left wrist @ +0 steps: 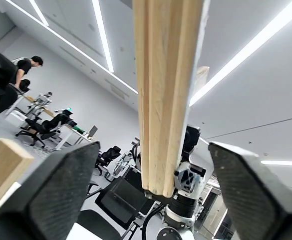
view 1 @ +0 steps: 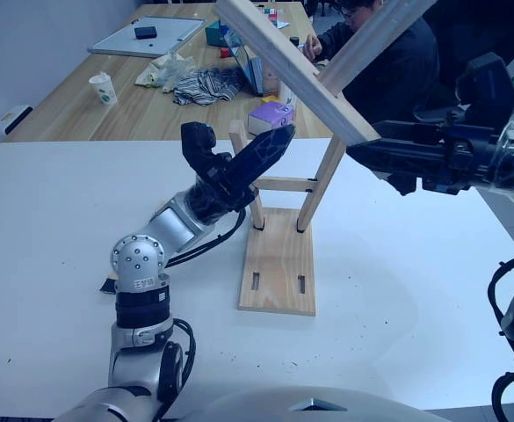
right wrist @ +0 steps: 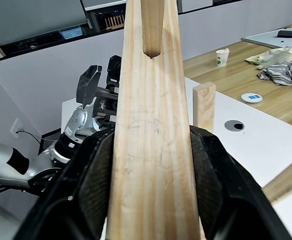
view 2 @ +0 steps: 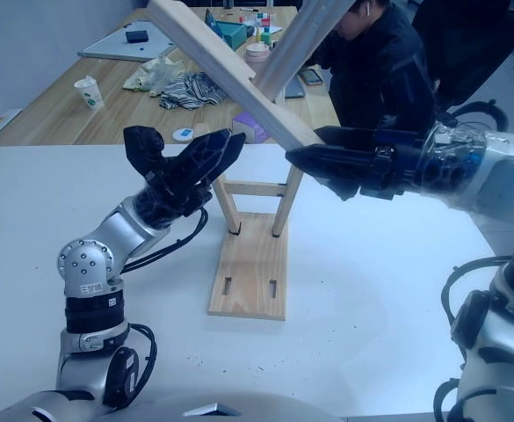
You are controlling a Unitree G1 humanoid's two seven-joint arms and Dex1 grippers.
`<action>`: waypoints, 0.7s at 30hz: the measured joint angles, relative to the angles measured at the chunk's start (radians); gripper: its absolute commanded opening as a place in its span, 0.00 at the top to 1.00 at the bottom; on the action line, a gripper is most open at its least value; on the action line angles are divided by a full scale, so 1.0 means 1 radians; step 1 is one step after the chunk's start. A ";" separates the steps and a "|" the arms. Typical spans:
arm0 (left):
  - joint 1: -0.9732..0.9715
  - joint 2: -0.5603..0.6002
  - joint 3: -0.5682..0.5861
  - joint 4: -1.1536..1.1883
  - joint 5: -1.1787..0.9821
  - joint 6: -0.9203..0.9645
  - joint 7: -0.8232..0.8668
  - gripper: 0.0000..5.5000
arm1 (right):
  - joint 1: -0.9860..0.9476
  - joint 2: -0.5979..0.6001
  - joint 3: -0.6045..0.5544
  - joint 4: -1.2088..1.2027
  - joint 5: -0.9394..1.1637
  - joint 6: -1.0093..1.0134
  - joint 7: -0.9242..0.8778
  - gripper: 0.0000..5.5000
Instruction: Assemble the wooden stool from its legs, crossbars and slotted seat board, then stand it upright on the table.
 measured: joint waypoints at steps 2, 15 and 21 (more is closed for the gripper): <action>-0.013 -0.020 -0.010 0.000 -0.007 -0.003 -0.015 0.18 | 0.011 -0.002 0.021 0.001 0.051 -0.030 -0.037 0.63; -0.119 -0.079 -0.023 0.061 -0.031 -0.044 -0.079 0.26 | 0.079 -0.053 0.155 -0.021 0.348 -0.236 -0.222 0.63; -0.131 -0.092 -0.003 0.078 -0.057 -0.046 -0.108 0.43 | 0.090 -0.089 0.193 -0.024 0.398 -0.299 -0.247 0.63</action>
